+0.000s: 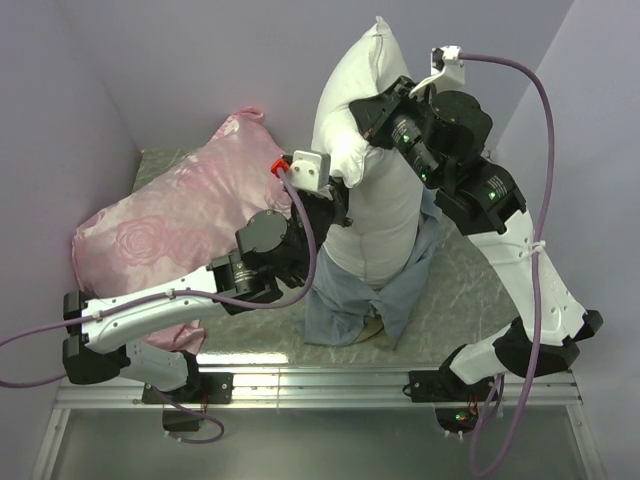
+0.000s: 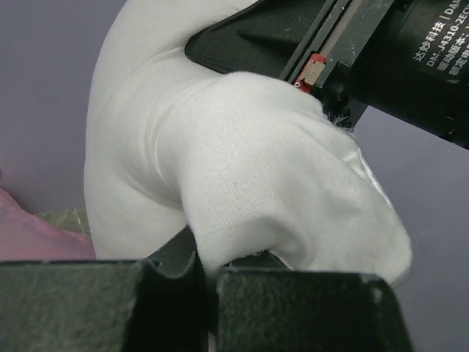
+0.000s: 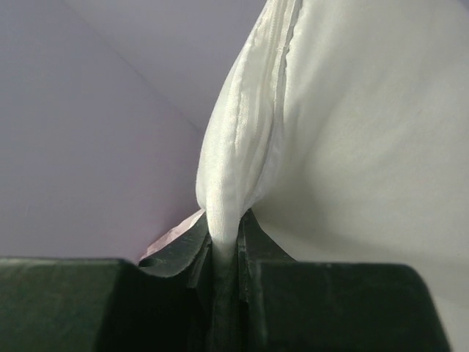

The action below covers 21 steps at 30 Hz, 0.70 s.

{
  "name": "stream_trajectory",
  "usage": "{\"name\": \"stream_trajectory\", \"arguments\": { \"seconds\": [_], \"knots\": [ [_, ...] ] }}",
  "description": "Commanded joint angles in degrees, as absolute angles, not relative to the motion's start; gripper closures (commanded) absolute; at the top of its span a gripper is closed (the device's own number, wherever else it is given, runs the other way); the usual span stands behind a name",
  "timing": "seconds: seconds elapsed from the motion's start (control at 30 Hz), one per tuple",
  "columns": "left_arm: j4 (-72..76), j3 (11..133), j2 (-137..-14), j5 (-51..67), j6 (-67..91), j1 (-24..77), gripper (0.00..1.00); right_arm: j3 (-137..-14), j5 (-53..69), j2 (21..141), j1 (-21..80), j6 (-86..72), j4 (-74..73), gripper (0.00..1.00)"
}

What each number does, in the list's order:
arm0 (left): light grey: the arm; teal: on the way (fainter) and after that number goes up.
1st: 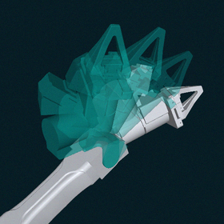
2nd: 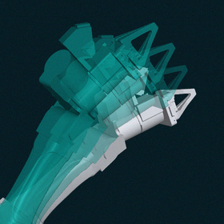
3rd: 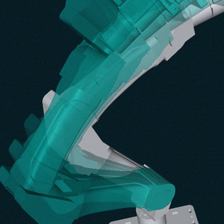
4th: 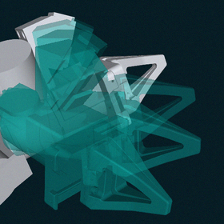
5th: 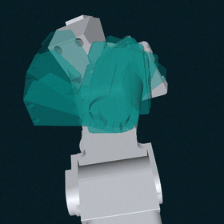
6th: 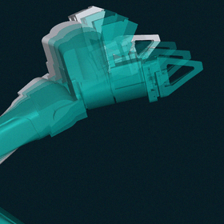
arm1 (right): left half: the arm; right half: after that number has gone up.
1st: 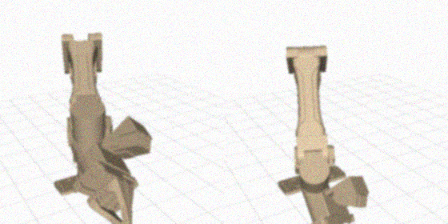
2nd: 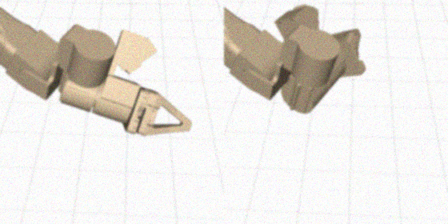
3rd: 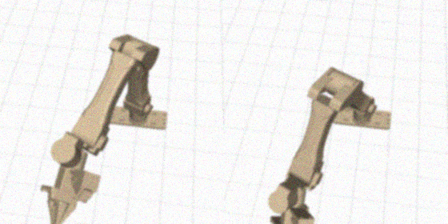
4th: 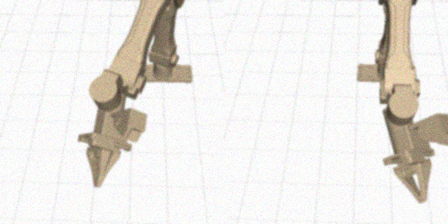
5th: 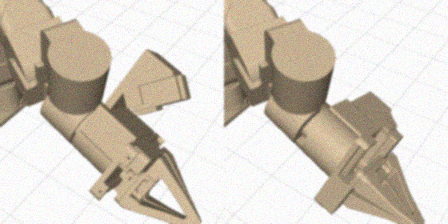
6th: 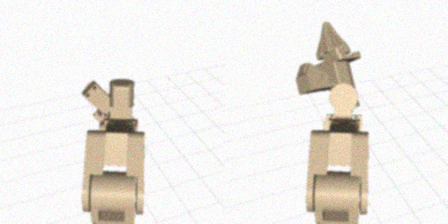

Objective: Remove the pillowcase from the pillow

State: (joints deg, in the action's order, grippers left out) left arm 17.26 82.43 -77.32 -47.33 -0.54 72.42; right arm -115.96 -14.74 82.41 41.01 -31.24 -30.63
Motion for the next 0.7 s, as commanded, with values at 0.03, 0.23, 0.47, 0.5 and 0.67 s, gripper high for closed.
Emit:
{"name": "stream_trajectory", "arguments": {
  "seconds": [0.03,0.23,0.47,0.5,0.67],
  "knots": [
    [12.74,85.95,-73.66,-50.00,6.41,70.49,1.00,-118.82,-13.70,82.71,42.72,-29.27,-36.12,0.69],
    [4.58,86.13,-70.58,-53.88,9.92,69.09,0.99,-113.05,-15.65,75.80,36.66,-31.02,-39.03,0.30],
    [2.29,86.47,-69.34,-50.90,11.16,68.03,1.00,-90.03,-14.14,60.83,29.71,-36.64,-34.36,0.25],
    [1.85,86.92,-69.78,-50.80,11.08,68.03,0.99,-83.47,-16.06,59.43,29.01,-38.04,-34.10,0.25],
    [1.32,88.15,-69.96,-49.75,10.29,67.76,1.00,-61.99,-4.61,48.35,20.75,-39.64,-18.77,0.21]
  ]
}}
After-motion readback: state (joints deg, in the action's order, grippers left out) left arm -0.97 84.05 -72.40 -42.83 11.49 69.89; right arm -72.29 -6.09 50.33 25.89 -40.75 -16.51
